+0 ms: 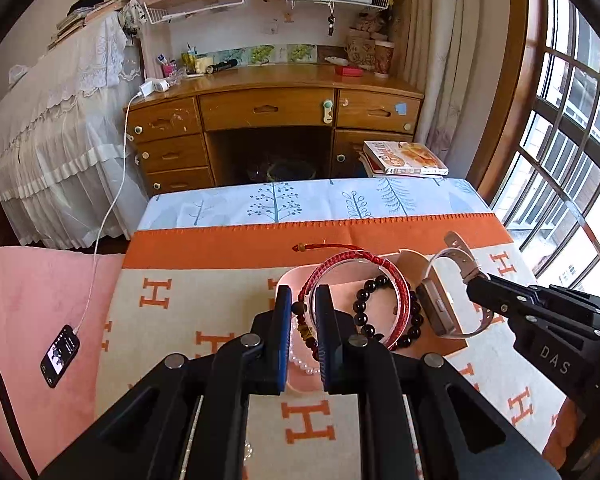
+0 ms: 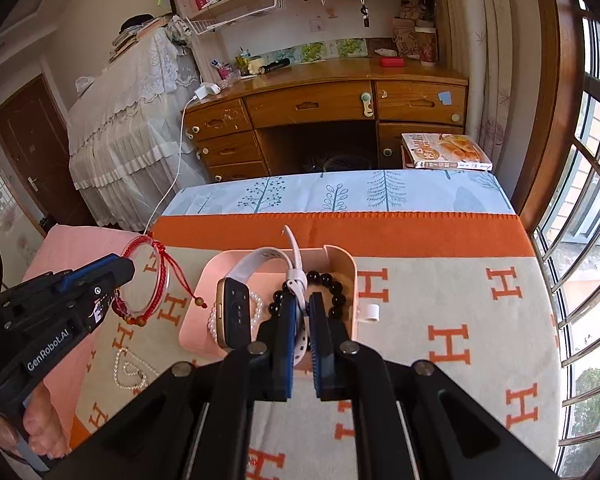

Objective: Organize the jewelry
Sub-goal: 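Carry the watch and red bangle into the pink box and release both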

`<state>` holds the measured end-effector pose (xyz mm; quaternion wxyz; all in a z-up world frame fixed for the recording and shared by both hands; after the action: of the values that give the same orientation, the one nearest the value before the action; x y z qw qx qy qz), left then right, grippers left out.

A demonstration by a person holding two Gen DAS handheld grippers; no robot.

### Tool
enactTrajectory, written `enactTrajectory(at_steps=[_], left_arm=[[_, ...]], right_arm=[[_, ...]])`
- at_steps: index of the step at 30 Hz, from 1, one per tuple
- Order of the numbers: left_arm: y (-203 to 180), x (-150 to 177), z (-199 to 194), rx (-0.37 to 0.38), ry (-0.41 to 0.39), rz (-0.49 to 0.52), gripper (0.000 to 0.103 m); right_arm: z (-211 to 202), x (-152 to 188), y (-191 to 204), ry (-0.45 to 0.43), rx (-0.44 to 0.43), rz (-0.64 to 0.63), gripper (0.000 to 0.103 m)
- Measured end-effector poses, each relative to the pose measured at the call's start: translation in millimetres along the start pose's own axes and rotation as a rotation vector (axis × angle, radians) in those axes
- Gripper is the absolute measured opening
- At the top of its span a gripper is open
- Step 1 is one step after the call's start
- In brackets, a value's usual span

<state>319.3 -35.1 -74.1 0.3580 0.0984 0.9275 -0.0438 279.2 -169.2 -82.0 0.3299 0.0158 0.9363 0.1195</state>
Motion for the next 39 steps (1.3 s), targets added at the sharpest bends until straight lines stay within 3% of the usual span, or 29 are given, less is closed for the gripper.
enactTrajectory(at_steps=[8, 11, 15, 16, 22, 30, 36, 39], left_arm=[[-6, 21, 71, 0.013, 0.103, -0.012, 0.01], [-7, 27, 74, 0.027, 0.102, -0.005, 0.023], [-2, 29, 61, 0.02, 0.066, 0.002, 0.055], [0, 28, 56, 0.013, 0.051, 0.002, 0.057], [6, 25, 26, -0.028, 0.008, 0.016, 0.064], [7, 31, -20, -0.07, -0.074, 0.067, 0.065], [1, 49, -50, 0.008, -0.061, 0.052, 0.066], [2, 57, -66, 0.031, -0.059, 0.027, 0.074]], right_arm=[[59, 6, -9, 0.077, 0.03, 0.015, 0.011], [65, 10, -11, 0.093, 0.055, 0.008, 0.017], [61, 9, -9, 0.08, 0.055, 0.001, 0.017], [57, 9, -9, 0.074, 0.053, 0.003, 0.017], [35, 7, -5, 0.045, 0.028, 0.017, 0.017], [-4, 18, 5, 0.018, 0.013, 0.003, 0.017], [-33, 40, 11, 0.015, -0.007, 0.004, 0.017], [-46, 53, 15, 0.018, -0.011, 0.0, 0.017]])
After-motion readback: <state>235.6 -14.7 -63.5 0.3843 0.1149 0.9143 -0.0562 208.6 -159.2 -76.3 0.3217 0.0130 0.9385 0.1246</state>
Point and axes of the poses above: each gripper's, at about its wrist camera, not at the fingertips, and z roughly the way its jaws point, y to its left, x to its underside, the point moved 10 cm from there along z, roughly the way its jaws point, and after that the axes turned 2 degrees about z, right-handed, at the moved point
